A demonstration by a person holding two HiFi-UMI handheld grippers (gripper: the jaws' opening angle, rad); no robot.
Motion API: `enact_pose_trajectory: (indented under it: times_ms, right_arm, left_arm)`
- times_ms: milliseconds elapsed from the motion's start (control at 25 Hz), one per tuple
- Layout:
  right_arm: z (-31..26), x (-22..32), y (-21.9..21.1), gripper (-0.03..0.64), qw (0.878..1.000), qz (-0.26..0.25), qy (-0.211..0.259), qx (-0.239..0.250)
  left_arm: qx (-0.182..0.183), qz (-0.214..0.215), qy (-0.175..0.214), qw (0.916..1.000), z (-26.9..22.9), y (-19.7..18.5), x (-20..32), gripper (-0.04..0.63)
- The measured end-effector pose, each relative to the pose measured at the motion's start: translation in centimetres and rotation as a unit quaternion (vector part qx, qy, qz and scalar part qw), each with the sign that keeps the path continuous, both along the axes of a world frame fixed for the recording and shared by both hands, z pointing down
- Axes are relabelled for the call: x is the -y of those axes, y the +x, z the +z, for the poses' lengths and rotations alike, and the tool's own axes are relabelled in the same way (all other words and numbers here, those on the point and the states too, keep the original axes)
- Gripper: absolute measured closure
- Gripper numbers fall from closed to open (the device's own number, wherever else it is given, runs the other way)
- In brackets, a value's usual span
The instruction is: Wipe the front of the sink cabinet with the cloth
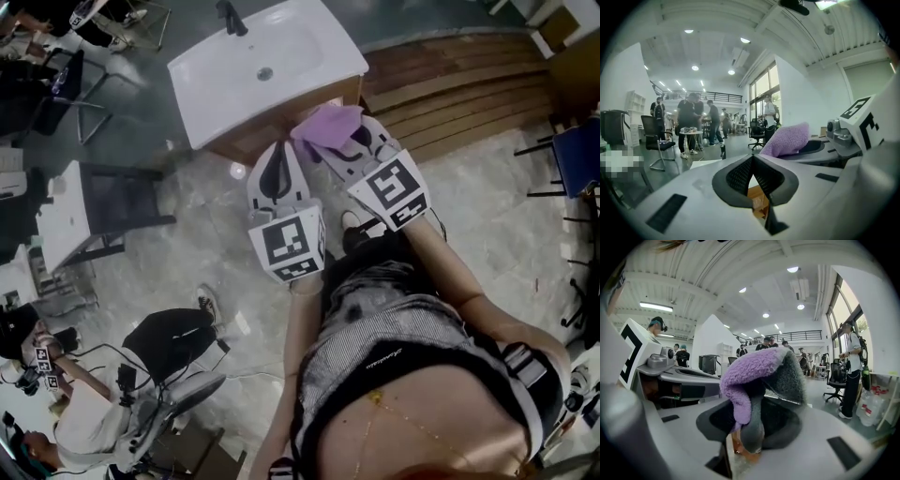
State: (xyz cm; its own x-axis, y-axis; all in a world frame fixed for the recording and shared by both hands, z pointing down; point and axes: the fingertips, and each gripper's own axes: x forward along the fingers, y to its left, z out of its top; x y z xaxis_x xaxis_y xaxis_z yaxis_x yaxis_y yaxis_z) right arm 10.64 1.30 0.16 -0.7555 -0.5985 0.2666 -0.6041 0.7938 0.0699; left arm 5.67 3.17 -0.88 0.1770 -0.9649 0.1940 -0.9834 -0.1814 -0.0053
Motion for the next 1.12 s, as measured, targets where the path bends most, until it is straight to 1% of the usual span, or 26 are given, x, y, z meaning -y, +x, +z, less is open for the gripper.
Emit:
enact_pose_trajectory:
  times_ms: [120, 240, 320, 640, 840, 1120]
  right_arm:
    - [-0.2, -0.4, 0.0, 0.433, 1.000, -0.002, 0.003, 0.002]
    - [-0.4, -0.9, 0.1, 0.433, 1.000, -0.002, 0.004, 0.006]
    - [-0.4, -1.1, 0.1, 0.433, 1.000, -0.001, 0.004, 0.008]
    - [-0.8, -1.8, -0.3, 0.433, 1.000, -0.003, 0.014, 0.008]
    - [-0.8, -2.1, -0.8, 0.433, 1.000, -0.005, 0.014, 0.008]
    - [-0.8, -2.1, -1.0, 0.433, 1.000, -0.003, 0.014, 0.007]
  left_arm:
    - [0.008, -0.011, 0.003, 0.9999, -0.2, -0.4, -1.0, 0.595]
    - [-0.007, -0.022, 0.005, 0.9997, 0.0, -0.8, -1.8, 0.595]
    - [-0.010, -0.025, 0.006, 0.9996, 0.1, -0.9, -1.9, 0.595]
    - [-0.005, -0.020, 0.009, 0.9998, -0.1, -0.3, -2.1, 0.595]
    - [0.010, -0.015, 0.008, 0.9998, -0.3, 0.1, -2.5, 0.595]
    - [0.014, -0.018, 0.009, 0.9997, -0.4, -0.4, -2.7, 0.595]
